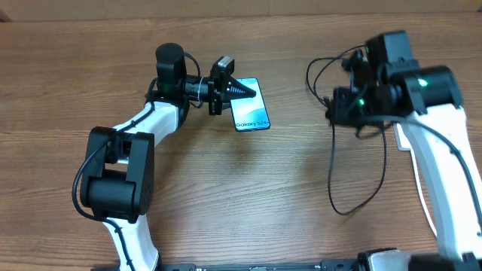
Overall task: Plug charger to phone and switch on socket
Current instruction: 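Carry the cable plug toward the phone's bottom port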
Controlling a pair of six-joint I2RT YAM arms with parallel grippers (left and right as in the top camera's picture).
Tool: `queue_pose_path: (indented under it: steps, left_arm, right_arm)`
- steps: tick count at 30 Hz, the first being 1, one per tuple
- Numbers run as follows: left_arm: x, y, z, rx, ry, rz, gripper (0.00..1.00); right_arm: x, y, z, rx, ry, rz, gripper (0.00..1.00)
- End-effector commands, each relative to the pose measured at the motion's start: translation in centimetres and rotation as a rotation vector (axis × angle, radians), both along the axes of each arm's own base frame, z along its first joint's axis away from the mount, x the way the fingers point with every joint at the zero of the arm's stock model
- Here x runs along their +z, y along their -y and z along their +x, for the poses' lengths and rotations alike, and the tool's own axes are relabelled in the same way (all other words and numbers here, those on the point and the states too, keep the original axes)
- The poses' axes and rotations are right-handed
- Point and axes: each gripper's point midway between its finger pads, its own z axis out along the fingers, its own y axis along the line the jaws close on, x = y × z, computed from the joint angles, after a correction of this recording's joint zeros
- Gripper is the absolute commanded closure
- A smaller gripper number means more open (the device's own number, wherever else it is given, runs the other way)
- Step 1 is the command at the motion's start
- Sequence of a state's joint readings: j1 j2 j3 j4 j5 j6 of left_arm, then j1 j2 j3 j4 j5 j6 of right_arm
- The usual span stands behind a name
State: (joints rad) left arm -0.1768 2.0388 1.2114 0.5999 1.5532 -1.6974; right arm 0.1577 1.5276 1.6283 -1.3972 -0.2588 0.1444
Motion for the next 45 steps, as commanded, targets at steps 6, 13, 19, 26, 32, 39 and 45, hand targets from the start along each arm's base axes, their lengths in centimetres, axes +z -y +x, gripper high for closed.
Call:
queue_pose_path:
  steps: [6,13,19,26,32,39,45]
  left_arm:
    - [0.7,-0.4,1.1,0.035,0.074,-0.007,0.96]
    - [0.8,-0.4,1.3,0.045,0.120,-0.012,0.96]
    - [0.8,-0.7,1.5,0.051,0.123,-0.012,0.96]
    - [0.9,-1.5,1.6,0.051,0.090,-0.011,0.96]
    - [1.0,-1.9,1.4,0.039,0.067,-0.012,0.96]
    - [1.0,-1.8,1.5,0.041,0.013,-0.004,0.96]
    - [0.9,-1.6,1.4,0.040,-0.006,-0.001,0.96]
  right_arm:
    - [5.5,-3.9,-7.5,0.208,0.107,0.129,0.96]
    - [4.6,-9.5,-9.4,0.249,0.073,0.213,0.96]
    - [2.4,-13.6,-9.5,0.180,0.069,0.234,0.96]
    - [1.5,-14.9,-9.1,0.117,0.065,0.267,0.96]
    - [1.5,-14.4,-7.7,0.036,0.100,0.247,0.96]
    - [0.8,-14.6,-7.5,0.065,0.099,0.223,0.96]
    - [0.0,-14.9,-7.1,0.106,0.104,0.197,0.96]
